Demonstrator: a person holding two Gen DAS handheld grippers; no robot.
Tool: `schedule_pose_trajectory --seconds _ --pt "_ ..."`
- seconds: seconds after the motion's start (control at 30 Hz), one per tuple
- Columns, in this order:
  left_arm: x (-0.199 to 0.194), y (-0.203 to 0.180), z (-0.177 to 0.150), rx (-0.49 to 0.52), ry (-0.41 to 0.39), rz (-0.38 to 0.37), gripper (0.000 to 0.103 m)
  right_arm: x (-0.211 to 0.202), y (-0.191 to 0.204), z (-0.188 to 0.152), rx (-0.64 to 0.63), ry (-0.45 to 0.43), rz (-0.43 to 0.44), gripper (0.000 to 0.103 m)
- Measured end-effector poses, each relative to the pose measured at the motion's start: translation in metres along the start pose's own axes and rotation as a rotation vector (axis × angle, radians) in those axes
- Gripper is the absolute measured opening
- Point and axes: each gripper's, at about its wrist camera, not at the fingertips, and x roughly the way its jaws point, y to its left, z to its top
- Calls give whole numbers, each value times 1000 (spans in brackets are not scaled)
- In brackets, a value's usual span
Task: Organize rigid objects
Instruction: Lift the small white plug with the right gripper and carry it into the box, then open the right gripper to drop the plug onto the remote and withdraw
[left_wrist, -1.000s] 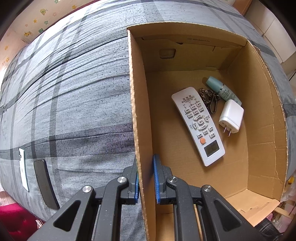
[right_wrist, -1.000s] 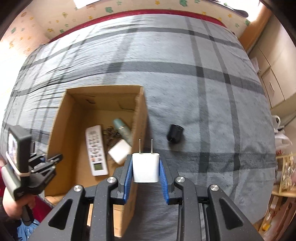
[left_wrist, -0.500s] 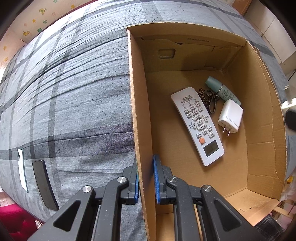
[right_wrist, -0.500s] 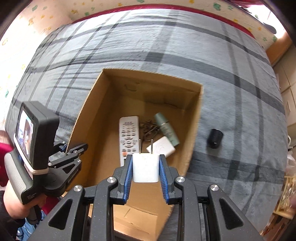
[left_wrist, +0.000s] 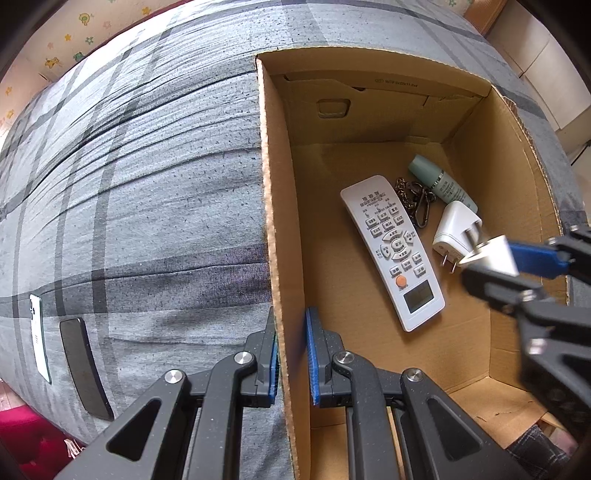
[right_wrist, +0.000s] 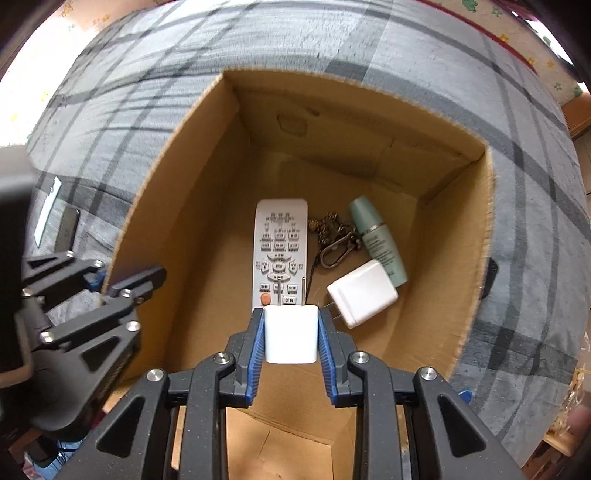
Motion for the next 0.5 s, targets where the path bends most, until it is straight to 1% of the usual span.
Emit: schedule_pose_trajectory --seconds 0.23,0.43,0.5 --pt "2 1 2 7 4 -1 13 27 2 2 -11 46 -6 29" --pt "2 -1 2 15 6 2 13 33 1 5 -4 51 19 30" --pt "2 -2 3 19 8 3 13 33 1 7 -4 48 27 32"
